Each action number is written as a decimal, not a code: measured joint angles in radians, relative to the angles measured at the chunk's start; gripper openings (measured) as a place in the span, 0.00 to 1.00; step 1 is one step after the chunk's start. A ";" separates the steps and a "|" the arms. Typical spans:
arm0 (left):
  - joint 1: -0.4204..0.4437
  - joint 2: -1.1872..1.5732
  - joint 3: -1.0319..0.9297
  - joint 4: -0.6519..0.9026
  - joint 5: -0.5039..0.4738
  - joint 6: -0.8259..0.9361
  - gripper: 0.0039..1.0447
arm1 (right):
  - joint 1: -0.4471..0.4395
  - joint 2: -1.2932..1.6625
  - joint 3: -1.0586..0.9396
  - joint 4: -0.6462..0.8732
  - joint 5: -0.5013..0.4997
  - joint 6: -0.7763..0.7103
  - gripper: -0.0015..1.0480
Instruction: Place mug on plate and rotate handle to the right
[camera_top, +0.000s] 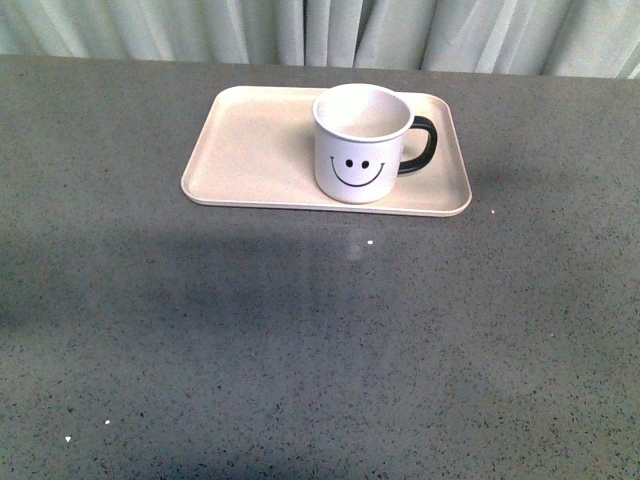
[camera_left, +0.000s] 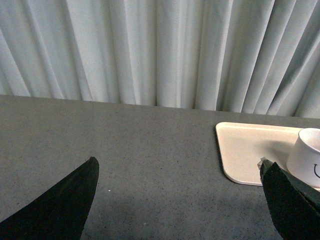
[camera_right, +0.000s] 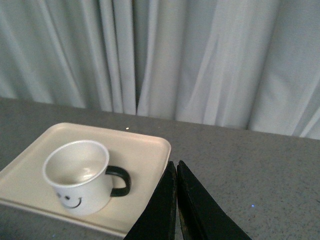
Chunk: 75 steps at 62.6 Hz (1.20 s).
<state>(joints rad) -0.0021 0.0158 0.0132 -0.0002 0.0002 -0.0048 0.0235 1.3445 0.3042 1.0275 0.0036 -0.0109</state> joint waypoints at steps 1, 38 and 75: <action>0.000 0.000 0.000 0.000 0.000 0.000 0.91 | -0.003 -0.007 -0.006 0.000 0.000 0.000 0.02; 0.000 0.000 0.000 0.000 0.000 0.000 0.91 | -0.023 -0.404 -0.256 -0.149 -0.004 0.000 0.02; 0.000 0.000 0.000 0.000 0.000 0.000 0.91 | -0.023 -0.846 -0.285 -0.536 -0.004 0.000 0.02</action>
<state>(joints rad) -0.0021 0.0158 0.0132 -0.0002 0.0002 -0.0048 0.0006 0.4988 0.0189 0.4919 -0.0002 -0.0105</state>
